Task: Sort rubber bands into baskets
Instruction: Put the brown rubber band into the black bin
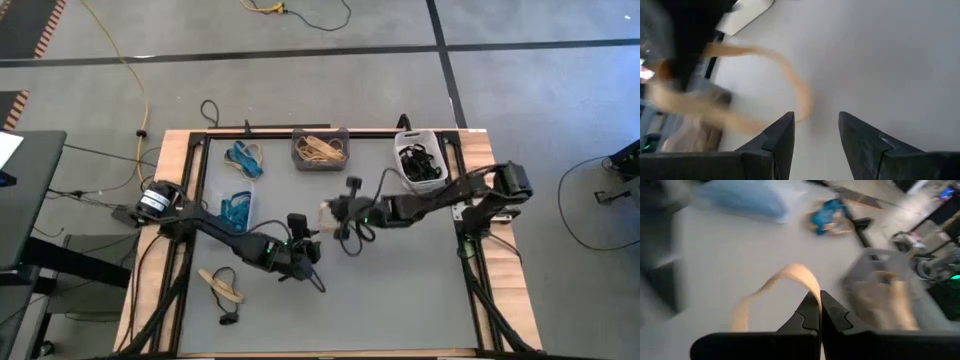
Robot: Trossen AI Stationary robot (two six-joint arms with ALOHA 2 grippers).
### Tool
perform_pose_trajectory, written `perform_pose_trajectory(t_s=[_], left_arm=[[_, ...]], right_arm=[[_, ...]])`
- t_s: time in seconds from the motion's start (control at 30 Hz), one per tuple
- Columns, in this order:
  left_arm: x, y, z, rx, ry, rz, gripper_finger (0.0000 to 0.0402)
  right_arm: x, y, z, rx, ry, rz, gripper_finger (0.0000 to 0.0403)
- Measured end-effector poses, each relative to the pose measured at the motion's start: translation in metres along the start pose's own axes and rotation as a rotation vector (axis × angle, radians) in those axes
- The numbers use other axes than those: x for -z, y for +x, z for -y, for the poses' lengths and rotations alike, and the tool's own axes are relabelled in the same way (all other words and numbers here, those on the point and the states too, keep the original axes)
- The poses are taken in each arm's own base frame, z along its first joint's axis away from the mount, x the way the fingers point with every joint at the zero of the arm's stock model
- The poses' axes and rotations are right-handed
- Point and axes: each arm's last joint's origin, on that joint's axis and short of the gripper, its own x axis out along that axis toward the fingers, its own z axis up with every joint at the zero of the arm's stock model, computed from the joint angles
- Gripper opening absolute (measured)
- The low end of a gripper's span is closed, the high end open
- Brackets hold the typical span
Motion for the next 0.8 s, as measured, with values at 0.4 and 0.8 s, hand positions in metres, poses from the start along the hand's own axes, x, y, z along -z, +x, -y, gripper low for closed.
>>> perform_pose_trajectory(t_s=[0.4,0.8], left_arm=[[0.011,0.037,-0.032,0.173,-0.104,0.071,0.0143],[0.045,0.056,-0.047,0.376,-0.262,0.21,0.0143]], right_arm=[[-0.012,-0.014,0.104,0.093,0.085,0.088,0.0023],[-0.012,0.012,0.181,0.01,0.195,0.177,0.0023]])
